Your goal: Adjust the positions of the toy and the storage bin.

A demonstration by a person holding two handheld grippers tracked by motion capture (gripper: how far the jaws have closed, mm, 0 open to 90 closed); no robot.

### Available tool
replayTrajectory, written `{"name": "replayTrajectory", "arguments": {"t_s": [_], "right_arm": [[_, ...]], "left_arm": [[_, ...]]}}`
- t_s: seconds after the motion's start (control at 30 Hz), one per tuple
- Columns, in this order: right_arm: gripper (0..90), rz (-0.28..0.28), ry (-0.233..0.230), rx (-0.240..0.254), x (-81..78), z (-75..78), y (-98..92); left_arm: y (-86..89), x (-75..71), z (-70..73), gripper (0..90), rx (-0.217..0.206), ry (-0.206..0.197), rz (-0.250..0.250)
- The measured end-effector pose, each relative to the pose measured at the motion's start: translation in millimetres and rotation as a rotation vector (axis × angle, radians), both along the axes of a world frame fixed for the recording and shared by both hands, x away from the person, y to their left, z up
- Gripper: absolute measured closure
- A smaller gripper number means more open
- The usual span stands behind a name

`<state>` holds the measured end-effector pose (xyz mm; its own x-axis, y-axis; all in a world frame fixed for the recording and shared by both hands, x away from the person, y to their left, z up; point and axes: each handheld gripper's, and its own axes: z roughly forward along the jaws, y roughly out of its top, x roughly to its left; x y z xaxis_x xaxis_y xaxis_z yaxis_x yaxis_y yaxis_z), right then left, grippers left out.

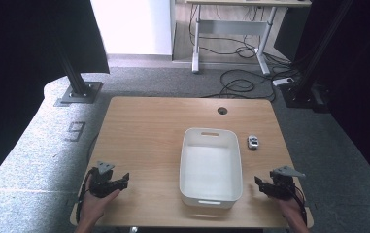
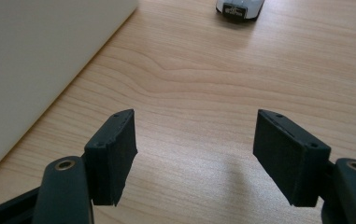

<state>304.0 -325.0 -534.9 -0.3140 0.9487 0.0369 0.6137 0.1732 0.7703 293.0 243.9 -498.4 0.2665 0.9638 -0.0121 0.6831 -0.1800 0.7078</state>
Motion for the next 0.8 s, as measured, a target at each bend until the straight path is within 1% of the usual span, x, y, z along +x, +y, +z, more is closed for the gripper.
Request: {"name": "replayTrajectory", "arguments": {"t_s": [0.13, 0.23, 0.33, 0.37, 0.43, 0.53, 0.6, 0.67, 0.7, 0.8], "right_arm": [[29.8, -0.004, 0.018, 0.002, 2.9, -1.8, -1.6], [29.6, -0.013, 0.04, -0.007, 4.1, -2.5, -2.1], [29.3, -0.014, 0.042, -0.008, 3.7, -2.2, -1.7], [29.2, -0.013, 0.041, -0.005, 3.5, -1.5, -1.2], [29.1, -0.012, 0.038, -0.006, 3.9, -1.5, -0.8], [29.0, -0.012, 0.04, -0.014, 4.6, -1.9, -0.3], [29.2, -0.011, 0.039, -0.02, 5.0, -1.9, 0.2], [31.0, -0.022, 0.017, -0.028, 3.7, -0.3, 0.1], [31.3, -0.026, 0.01, -0.024, 3.3, 0.7, -0.2], [31.3, -0.031, 0.004, -0.012, 2.8, 2.4, -1.6]], "left_arm": [[-1.4, -2.1, -0.7, 23.3, 0.016, 0.005, -0.023], [-0.4, -3.1, -0.1, 24.3, 0.005, 0.005, -0.032], [0.2, -3.2, 1.0, 24.6, -0.011, 0.003, -0.033], [-0.3, -2.6, 0.9, 24.9, -0.017, 0.008, -0.039], [-1.3, -2.2, 0.4, 25.1, -0.011, 0.014, -0.037], [-1.5, -2.3, 0.7, 26.2, -0.015, 0.019, -0.041], [-0.7, -2.4, 1.7, 25.9, -0.029, 0.02, -0.037], [-0.4, -2.2, 1.5, 25.7, -0.034, 0.023, -0.039], [-0.1, -2.0, 1.1, 25.8, -0.035, 0.027, -0.046], [0.0, -1.9, 0.2, 26.6, -0.036, 0.035, -0.058]]}}
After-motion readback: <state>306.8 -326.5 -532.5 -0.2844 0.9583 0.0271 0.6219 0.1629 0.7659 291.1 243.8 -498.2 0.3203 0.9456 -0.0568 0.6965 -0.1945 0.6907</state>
